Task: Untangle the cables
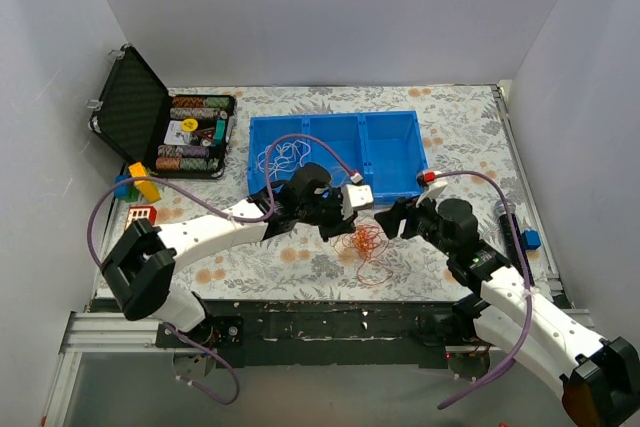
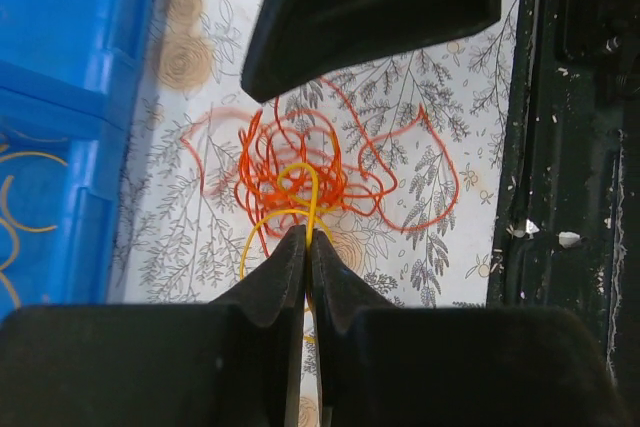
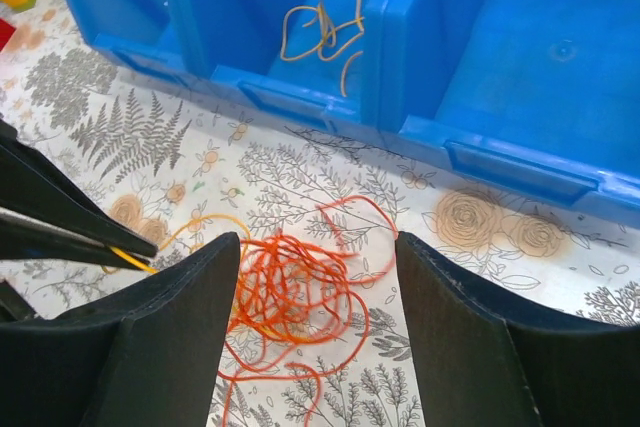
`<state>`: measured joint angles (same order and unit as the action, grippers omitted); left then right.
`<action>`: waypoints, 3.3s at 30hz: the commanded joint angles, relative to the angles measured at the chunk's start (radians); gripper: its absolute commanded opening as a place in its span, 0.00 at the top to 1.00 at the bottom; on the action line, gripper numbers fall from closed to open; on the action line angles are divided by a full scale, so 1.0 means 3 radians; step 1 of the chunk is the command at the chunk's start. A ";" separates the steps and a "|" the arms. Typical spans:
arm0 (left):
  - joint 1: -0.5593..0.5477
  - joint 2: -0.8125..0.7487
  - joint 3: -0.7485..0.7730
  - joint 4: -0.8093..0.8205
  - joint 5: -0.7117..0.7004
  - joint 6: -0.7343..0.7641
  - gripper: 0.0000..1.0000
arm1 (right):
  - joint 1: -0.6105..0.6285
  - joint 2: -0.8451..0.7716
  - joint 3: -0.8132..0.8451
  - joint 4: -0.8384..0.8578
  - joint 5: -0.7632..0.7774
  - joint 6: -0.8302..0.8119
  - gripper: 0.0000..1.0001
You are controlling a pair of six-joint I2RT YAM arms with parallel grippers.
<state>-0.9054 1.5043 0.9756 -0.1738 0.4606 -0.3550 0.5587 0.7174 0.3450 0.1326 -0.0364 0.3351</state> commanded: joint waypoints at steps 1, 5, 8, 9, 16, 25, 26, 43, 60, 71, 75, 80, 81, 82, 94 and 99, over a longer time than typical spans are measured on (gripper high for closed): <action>0.0001 -0.0335 0.0143 -0.0203 -0.0185 0.0064 1.00 | 0.0050 -0.0105 -0.0056 0.0304 -0.0252 -0.0130 0.27; 0.0006 -0.0438 0.0240 -0.0341 -0.0252 0.0038 1.00 | 0.0091 -0.0310 -0.0137 0.0396 -0.0308 -0.0207 0.27; 0.0006 -0.0499 0.0256 -0.0402 -0.0252 0.0104 1.00 | 0.0223 -0.0417 -0.0250 0.0605 -0.0476 -0.0314 0.26; 0.0006 -0.0515 0.0256 -0.0408 -0.0257 0.0140 1.00 | 0.0295 -0.0438 -0.0291 0.0682 -0.0487 -0.0329 0.26; 0.0006 -0.0571 0.0312 -0.0464 -0.0242 0.0253 1.00 | 0.0791 -0.0096 -0.0215 0.0836 -0.0257 -0.0565 0.25; 0.0006 -0.0591 0.0506 -0.0683 0.0069 0.0344 1.00 | 0.0981 0.0293 -0.0061 0.1276 0.0464 -0.0621 0.30; 0.0006 -0.0586 0.0547 -0.0719 0.0111 0.0360 1.00 | 0.0981 0.0344 -0.0036 0.1322 0.0459 -0.0646 0.30; 0.0006 -0.0597 0.0848 -0.1143 0.0479 0.0580 1.00 | 0.1011 0.0707 -0.0010 0.1624 0.0761 -0.0386 0.37; 0.0006 -0.0571 0.2152 -0.1354 0.0842 0.0432 1.00 | 0.1190 0.0994 -0.0286 0.1588 0.0791 -0.0141 0.51; 0.0001 -0.0786 0.1754 0.0420 -0.0572 0.0319 1.00 | 0.1323 0.1173 -0.0531 0.1481 0.0801 0.0156 0.52; 0.0098 -0.0541 0.1590 0.0559 -0.1192 0.0187 1.00 | 0.1349 0.1030 -0.0593 0.1333 0.0863 0.0248 0.61; 0.0543 -0.0157 0.1407 0.0518 -0.1331 -0.0228 1.00 | 0.1354 0.0417 -0.0649 0.0986 0.0975 0.0309 0.63; 0.0624 -0.0101 0.1315 0.0558 -0.1361 -0.0233 1.00 | 0.1354 0.0244 -0.0654 0.0894 0.1006 0.0304 0.63; 0.0676 -0.0070 0.1228 0.0706 -0.1351 -0.0233 1.00 | 0.1354 0.0080 -0.0659 0.0827 0.1031 0.0299 0.62; 0.0778 0.0666 0.1288 0.0784 -0.1131 -0.0172 1.00 | 0.1354 -0.0535 -0.0516 0.0422 0.1170 0.0315 0.59; 0.0794 0.0876 0.1421 0.0764 -0.1239 -0.0110 1.00 | 0.1359 -0.0555 -0.0506 0.0382 0.1226 0.0299 0.59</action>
<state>-0.6704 1.7561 1.3426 0.0372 0.1047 -0.4034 0.9581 0.5625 0.1493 0.2489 0.2943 0.4198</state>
